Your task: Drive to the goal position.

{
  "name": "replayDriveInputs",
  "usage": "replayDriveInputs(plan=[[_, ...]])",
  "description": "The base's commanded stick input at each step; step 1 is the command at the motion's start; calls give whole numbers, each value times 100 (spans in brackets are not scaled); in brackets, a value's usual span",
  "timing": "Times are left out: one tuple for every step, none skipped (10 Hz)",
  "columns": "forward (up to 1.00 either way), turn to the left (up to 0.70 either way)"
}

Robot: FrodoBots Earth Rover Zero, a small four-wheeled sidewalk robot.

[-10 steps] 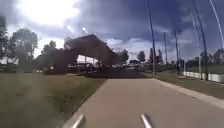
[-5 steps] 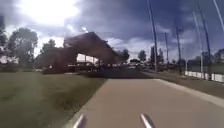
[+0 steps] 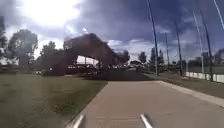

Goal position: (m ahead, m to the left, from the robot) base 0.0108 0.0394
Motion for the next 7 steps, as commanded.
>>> replayDriveInputs(plan=[[-40,0],[-50,0],[-60,0],[-70,0],[-80,0],[-90,0],[-100,0]])
